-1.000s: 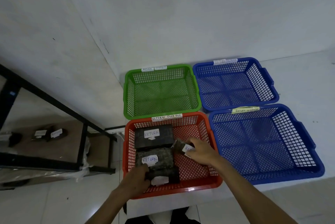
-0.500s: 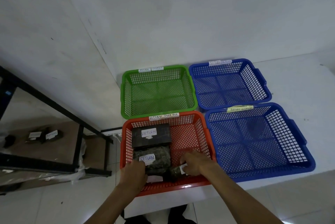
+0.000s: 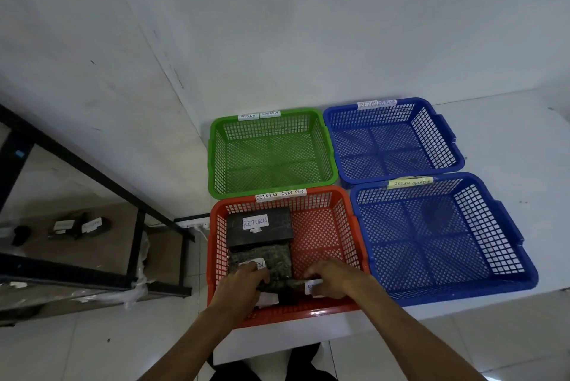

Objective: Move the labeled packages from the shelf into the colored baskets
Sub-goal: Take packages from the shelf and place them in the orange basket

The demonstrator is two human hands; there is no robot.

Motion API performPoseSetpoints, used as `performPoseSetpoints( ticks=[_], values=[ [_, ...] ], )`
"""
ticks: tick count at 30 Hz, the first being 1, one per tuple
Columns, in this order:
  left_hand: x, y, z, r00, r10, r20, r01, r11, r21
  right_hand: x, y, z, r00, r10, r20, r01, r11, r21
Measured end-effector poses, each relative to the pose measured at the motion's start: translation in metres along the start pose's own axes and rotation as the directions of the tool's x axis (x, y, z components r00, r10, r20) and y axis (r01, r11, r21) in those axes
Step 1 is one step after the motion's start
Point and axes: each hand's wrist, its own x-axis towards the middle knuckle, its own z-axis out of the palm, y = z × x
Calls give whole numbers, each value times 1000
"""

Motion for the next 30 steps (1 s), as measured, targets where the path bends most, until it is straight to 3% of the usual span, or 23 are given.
performPoseSetpoints(
  ticks=[10, 18, 25, 30],
  values=[
    [-2, -1, -1, 1000, -11, 6, 11, 1000, -1, -3, -2, 2, 998, 16, 65, -15, 1000, -22],
    [-16, -17, -29, 998, 37, -57, -43, 993, -110, -10, -12, -31, 999, -8, 44, 9, 1000, -29],
    [-43, -43, -102, 982, 104, -160, -126, 983, -133, -34, -86, -61, 971, -121, -205, 127, 992, 14],
    [-110, -94, -162, 919, 107, -379, -179, 971, -158, -60, -197, -76, 852, -314, -419, 316, 947, -67]
  ],
)
